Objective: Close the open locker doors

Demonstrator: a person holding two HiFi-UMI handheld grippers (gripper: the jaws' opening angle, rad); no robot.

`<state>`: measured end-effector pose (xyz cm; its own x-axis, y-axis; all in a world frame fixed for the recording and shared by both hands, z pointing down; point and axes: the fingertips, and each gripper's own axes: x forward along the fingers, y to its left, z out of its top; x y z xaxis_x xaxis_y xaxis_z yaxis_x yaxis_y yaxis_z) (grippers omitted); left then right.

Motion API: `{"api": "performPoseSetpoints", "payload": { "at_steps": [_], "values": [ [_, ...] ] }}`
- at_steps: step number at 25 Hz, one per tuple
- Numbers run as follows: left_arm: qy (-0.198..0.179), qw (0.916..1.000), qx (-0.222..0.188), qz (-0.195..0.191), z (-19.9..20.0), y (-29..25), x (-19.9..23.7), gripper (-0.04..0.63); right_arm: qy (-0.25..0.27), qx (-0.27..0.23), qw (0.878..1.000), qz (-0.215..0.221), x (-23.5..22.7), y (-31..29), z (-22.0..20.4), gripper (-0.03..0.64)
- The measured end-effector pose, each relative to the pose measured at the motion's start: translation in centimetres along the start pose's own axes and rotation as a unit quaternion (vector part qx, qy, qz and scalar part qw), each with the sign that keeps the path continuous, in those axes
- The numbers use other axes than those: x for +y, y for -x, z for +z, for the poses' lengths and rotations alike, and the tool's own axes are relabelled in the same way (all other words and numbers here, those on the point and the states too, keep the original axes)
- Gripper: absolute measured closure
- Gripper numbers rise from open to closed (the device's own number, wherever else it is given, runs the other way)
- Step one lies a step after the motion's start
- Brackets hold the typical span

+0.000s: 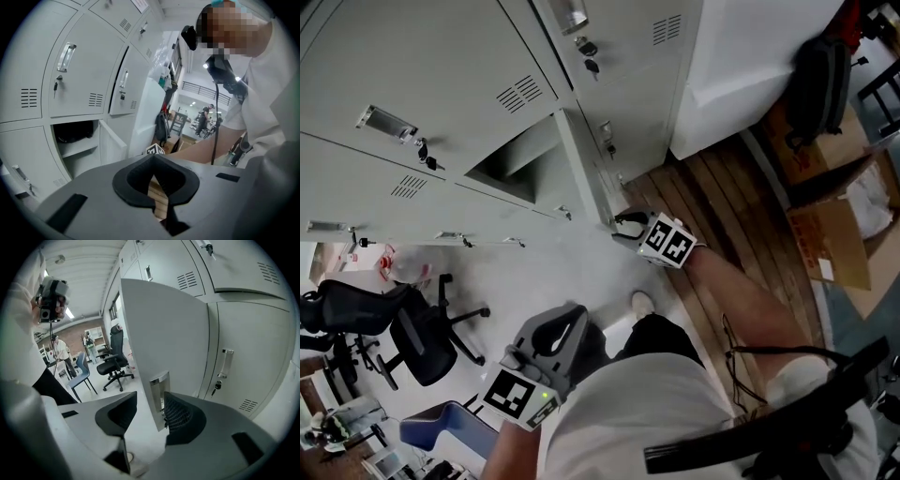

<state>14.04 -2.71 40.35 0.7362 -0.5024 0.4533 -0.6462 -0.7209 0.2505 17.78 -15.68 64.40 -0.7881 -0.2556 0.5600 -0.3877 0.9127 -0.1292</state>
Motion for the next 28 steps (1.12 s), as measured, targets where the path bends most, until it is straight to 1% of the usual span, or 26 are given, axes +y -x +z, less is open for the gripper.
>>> {"api": "performPoseSetpoints", "payload": {
  "at_steps": [6, 9, 10, 12, 17, 22, 28],
  "values": [
    [0.011, 0.9999, 0.003, 0.013, -1.1, 1.1, 1.0, 0.584, 0.042, 0.029, 0.998, 0.029, 0.1, -2.2, -0.2, 0.471],
    [0.017, 0.9998, -0.001, 0.014, -1.1, 1.6, 1.3, 0.584, 0.051, 0.036, 0.998, 0.029, 0.0, -2.7, -0.2, 0.473],
    [0.018, 0.9997, -0.001, 0.014, -1.2, 1.9, 1.5, 0.584, 0.053, 0.037, 0.998, 0.028, 0.0, -2.8, -0.1, 0.485],
    [0.022, 0.9996, -0.002, 0.016, -1.5, 2.3, 2.0, 0.584, 0.056, 0.038, 0.997, 0.022, 0.1, -3.0, 0.1, 0.488],
    [0.046, 0.9985, -0.02, 0.02, -1.4, 3.5, 3.2, 0.584, 0.044, 0.036, 0.998, 0.005, 0.8, -4.5, 1.1, 0.494],
    [0.045, 0.9987, -0.018, 0.018, -1.8, 4.5, 4.2, 0.584, 0.024, 0.03, 0.999, -0.012, 1.8, -6.6, 2.5, 0.497],
    [0.05, 0.9982, -0.03, 0.014, -2.1, 6.7, 6.4, 0.584, -0.001, 0.022, 0.999, -0.045, 2.6, -9.7, 4.7, 0.499]
  ]
}}
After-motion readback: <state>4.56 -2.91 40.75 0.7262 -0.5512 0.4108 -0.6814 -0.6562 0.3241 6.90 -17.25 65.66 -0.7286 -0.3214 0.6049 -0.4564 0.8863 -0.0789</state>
